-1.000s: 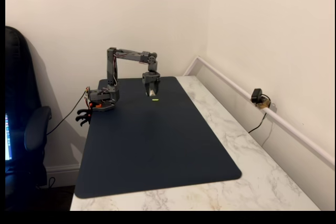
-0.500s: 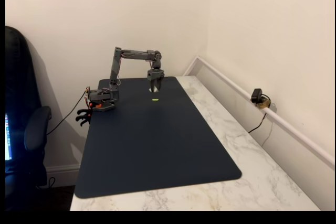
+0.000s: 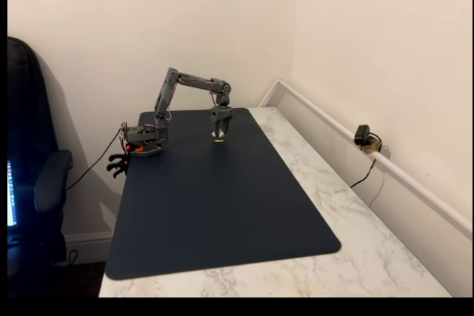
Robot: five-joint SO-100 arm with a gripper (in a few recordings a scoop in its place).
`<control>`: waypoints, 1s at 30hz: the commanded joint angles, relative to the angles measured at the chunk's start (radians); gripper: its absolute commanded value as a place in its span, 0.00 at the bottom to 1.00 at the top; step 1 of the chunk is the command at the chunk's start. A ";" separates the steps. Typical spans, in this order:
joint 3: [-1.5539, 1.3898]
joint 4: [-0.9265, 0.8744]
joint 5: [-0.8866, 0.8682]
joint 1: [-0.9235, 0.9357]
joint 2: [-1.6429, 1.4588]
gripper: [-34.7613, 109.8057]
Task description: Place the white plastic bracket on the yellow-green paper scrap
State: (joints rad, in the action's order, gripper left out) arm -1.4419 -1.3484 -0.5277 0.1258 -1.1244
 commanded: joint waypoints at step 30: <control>0.138 -0.216 -0.005 -0.239 -0.281 0.36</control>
State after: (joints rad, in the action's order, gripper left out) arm -1.3530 -1.5324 -0.5262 -0.0491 -1.2962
